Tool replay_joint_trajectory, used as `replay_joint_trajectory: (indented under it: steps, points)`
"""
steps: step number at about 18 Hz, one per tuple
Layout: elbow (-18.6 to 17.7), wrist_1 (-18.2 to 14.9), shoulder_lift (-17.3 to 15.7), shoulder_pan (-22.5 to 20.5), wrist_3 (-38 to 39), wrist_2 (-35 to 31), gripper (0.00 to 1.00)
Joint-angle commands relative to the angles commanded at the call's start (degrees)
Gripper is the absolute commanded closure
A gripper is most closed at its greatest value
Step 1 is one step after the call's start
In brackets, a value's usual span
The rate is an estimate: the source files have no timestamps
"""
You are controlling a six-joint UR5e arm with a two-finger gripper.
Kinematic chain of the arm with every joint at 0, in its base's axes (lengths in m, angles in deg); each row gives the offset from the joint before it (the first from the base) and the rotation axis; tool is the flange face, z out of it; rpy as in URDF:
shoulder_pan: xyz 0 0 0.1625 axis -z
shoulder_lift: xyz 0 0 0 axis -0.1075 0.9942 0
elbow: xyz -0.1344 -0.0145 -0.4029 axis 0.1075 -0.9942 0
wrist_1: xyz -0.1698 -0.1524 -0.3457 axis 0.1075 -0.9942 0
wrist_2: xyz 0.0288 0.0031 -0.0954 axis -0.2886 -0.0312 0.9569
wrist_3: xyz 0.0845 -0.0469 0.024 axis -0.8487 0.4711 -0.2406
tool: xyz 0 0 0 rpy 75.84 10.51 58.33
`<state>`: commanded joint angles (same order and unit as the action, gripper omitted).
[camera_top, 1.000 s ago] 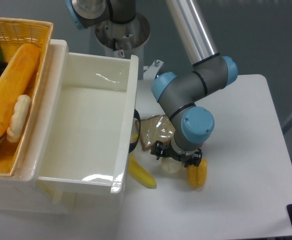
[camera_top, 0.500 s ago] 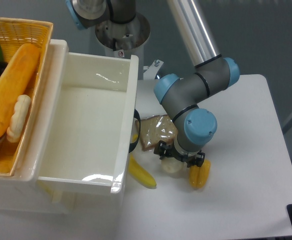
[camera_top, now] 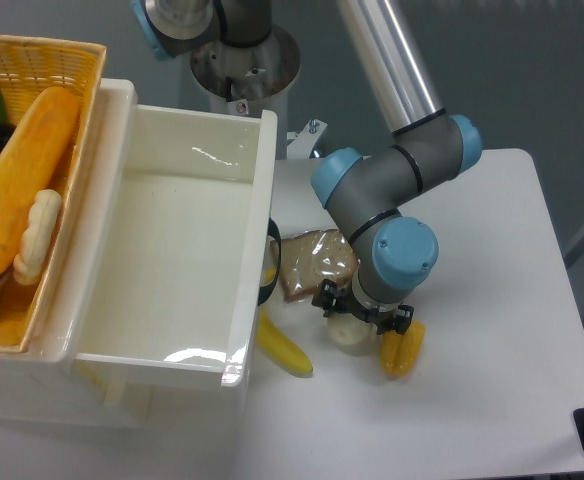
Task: Pick up the pear
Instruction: 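Lift the gripped pear up off the table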
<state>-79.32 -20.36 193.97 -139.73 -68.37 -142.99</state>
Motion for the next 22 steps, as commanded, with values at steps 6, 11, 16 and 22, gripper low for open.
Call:
replay_joint_trajectory:
  steps: [6,11,16,22]
  points:
    - [0.0,-0.2,-0.5,-0.1,0.0,0.0,0.41]
    - [0.1,-0.4,-2.8,-0.4,-0.5,-0.1,0.45]
    - [0.0,-0.9,-6.5,-0.5,-6.8,0.2,0.45]
    - [-0.6,-4.5,-10.8,-1.8,-17.6,0.3,0.45]
